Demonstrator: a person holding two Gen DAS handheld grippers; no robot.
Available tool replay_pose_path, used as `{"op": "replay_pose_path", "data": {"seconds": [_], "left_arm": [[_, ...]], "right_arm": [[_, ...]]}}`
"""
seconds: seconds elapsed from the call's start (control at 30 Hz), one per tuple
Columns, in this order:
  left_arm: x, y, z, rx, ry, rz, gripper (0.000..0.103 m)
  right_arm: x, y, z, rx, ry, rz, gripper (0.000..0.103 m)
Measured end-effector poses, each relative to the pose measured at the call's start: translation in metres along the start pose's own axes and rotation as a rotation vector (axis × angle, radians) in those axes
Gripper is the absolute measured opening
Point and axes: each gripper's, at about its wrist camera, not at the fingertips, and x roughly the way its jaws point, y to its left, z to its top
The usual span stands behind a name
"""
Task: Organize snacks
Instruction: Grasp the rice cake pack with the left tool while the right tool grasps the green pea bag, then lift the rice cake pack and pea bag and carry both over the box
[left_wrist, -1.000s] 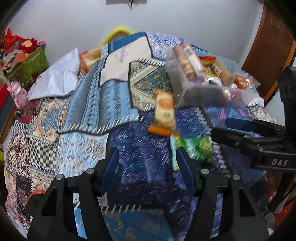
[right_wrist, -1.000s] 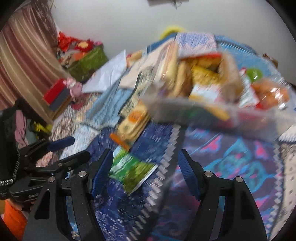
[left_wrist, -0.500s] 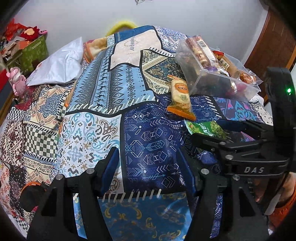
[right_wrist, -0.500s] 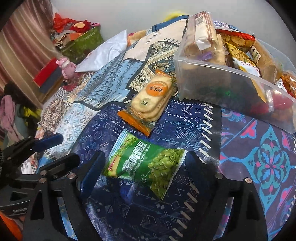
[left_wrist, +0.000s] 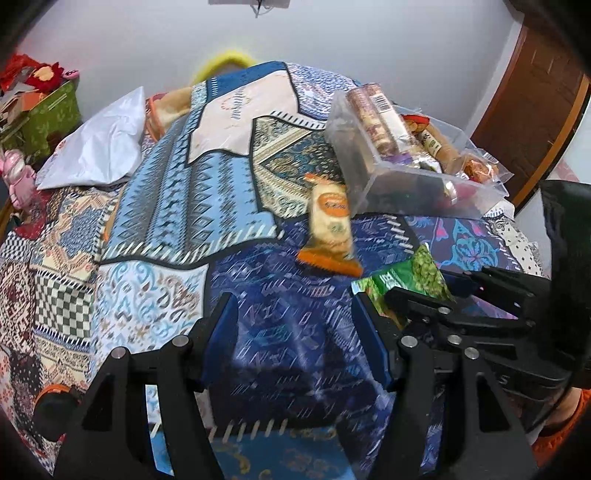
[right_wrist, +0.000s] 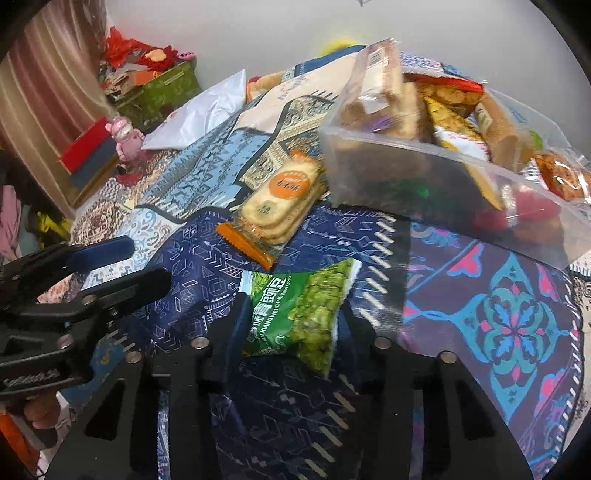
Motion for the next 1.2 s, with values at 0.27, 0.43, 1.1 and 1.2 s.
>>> {"op": "replay_pose_path", "data": {"seconds": [0.27,0.43,1.1,1.2], "left_arm": [[0.025,-0.012,0.029,-0.015,0.009,-0.04,0.063],[0.054,-0.023,0.046,0.002,0.038,-0.014,0.063],[0.068,-0.035,0.043,0.013,0.028,0.104,0.034],[0.047,-0.037,0.043,0.013,-0.01,0.117,0.034]], "right_arm": [[-0.023,-0.028,0.001,0.02,-0.062,-0.024,0.019],[-0.026,-0.042,-0.001,0.049,-0.07,-0.013,0.019],[-0.076,-0.091,-0.002,0.138,-0.195,0.011,0.016],[-0.085,-0.097,0.0,0.148,-0.222,0.007,0.016]]}}
